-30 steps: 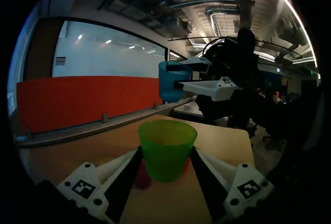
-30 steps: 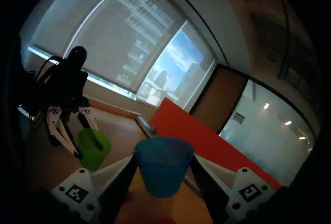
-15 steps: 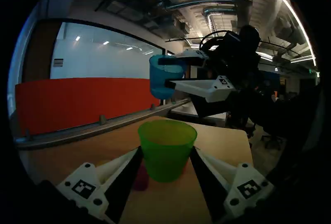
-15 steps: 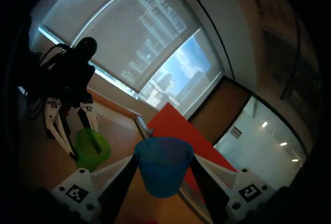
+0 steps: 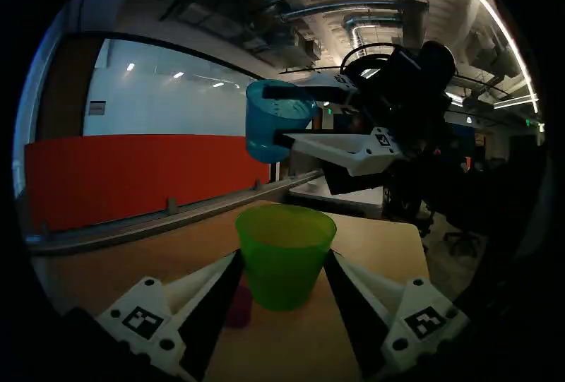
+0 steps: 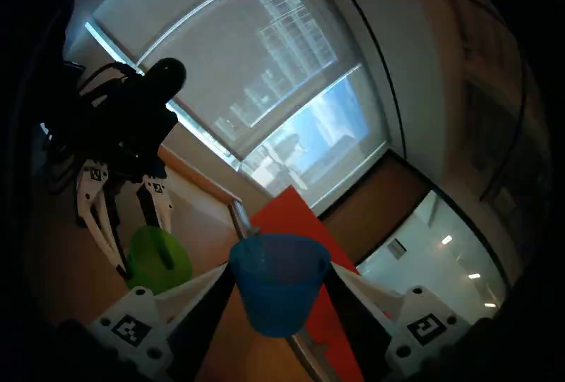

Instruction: Pour water

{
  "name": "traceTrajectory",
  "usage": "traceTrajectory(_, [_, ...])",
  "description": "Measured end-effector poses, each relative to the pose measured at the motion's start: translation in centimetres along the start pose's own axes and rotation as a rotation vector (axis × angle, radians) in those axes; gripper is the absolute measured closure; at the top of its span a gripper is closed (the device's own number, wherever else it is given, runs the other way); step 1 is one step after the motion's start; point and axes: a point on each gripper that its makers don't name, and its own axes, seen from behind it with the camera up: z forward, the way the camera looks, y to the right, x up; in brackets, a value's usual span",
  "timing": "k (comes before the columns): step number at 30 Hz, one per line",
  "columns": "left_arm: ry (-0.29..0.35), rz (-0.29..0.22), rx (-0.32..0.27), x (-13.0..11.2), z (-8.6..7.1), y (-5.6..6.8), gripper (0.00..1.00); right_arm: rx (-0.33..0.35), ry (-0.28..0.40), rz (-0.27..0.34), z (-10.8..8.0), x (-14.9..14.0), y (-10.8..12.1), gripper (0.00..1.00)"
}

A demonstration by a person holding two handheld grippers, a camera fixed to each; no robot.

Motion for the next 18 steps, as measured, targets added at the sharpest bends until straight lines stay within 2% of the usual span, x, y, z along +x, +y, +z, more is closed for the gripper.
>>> traceTrajectory(18, [0.014, -0.009, -0.013, 0.3, 0.0, 0.1, 0.19, 0.005, 0.004, -0.136, 0.6, 1.4, -0.7, 0.1])
